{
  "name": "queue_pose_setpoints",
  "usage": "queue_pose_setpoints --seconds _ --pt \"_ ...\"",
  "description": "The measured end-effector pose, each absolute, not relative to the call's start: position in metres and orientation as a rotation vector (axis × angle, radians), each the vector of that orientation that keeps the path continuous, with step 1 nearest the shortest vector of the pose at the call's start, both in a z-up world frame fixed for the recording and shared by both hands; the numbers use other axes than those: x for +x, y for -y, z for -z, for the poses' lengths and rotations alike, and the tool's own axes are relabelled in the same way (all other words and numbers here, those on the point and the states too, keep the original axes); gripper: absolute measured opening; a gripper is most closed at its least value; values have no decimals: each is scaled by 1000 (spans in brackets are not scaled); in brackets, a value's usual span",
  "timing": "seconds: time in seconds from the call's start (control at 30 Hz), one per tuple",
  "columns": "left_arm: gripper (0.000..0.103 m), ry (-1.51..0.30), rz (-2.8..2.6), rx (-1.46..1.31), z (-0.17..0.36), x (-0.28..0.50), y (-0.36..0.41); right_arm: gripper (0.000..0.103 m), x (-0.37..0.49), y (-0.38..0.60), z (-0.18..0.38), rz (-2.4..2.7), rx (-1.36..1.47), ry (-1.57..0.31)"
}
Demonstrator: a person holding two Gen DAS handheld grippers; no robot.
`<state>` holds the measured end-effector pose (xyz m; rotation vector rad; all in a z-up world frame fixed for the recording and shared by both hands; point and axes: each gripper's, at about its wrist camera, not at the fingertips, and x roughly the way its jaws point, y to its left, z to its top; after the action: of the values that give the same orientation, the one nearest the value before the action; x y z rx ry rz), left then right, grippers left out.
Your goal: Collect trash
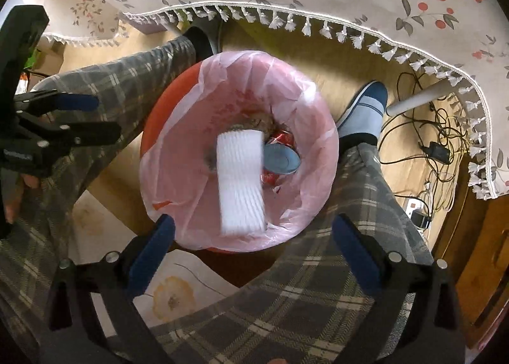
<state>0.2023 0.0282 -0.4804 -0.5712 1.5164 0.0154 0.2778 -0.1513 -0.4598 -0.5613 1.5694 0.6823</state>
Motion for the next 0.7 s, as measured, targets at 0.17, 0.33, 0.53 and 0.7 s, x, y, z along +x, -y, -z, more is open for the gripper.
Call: queue_pose_setpoints --seconds 0.17,0.33,0.53,0.7 --pt "97 -1504 -25 -569 472 201 -29 98 277 151 455 -679 -554 -1558" --pt "97 -1500 -25 -564 467 199 -30 98 275 152 449 -675 -549 -1548" --pt "97 -1488 -28 -546 455 195 -32 98 271 156 435 -678 -523 -1527" --pt "97 -1475 -30 -530 443 191 -31 98 264 157 419 -685 -495 -1502"
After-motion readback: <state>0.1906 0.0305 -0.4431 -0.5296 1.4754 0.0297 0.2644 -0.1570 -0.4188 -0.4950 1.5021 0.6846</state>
